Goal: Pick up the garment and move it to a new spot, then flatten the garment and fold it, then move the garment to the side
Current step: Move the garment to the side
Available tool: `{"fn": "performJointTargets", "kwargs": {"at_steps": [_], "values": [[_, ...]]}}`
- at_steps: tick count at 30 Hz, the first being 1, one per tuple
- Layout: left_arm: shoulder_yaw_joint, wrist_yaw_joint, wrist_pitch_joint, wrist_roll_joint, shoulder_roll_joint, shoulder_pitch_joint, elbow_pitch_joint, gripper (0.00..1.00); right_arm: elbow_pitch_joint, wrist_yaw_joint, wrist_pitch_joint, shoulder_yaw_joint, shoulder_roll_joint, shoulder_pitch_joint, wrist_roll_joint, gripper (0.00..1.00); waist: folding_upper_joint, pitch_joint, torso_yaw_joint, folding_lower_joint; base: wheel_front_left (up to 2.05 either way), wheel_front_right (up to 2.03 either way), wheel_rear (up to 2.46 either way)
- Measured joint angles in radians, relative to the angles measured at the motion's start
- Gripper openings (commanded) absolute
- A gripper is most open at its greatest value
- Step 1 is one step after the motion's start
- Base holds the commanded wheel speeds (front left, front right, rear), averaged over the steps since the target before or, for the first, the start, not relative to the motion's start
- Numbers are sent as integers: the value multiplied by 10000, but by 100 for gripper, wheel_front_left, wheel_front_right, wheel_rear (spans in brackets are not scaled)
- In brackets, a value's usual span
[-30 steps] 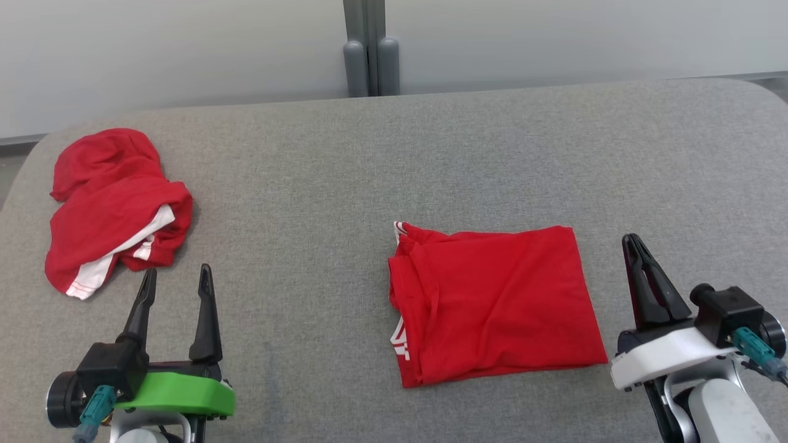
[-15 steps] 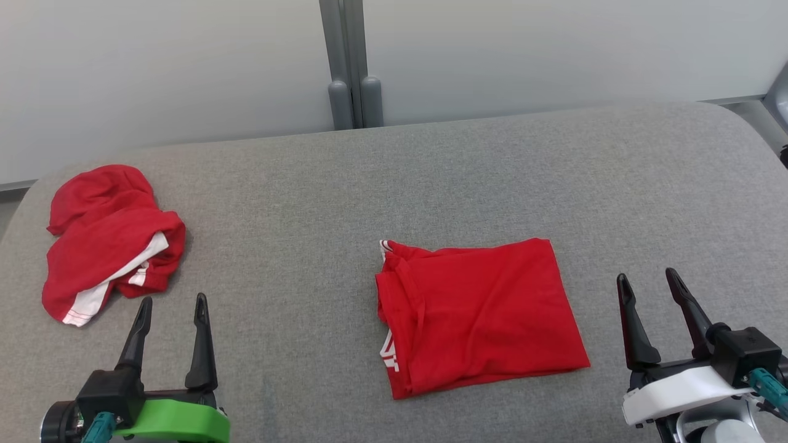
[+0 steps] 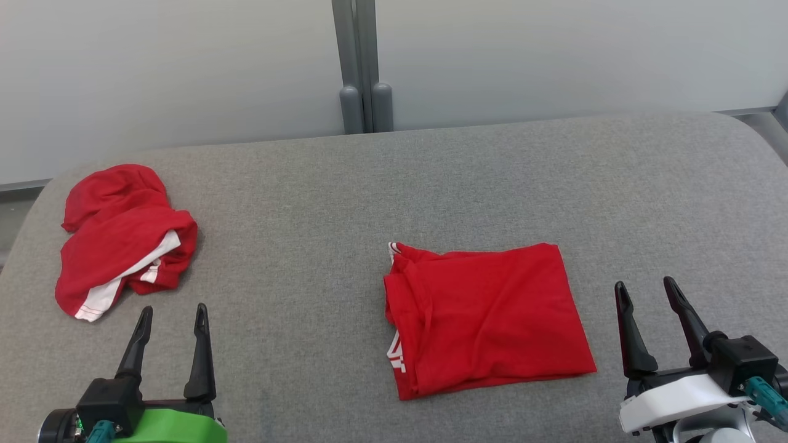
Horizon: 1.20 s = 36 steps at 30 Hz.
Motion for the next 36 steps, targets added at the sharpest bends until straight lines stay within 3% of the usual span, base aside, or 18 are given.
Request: {"fn": "performJointTargets", "kwargs": {"at_steps": [36], "values": [[-36,-2,0,-98,63,87,155,100,142,0,0,0,75,22,-19,100,0,-21,103,0,0,0,0]]}}
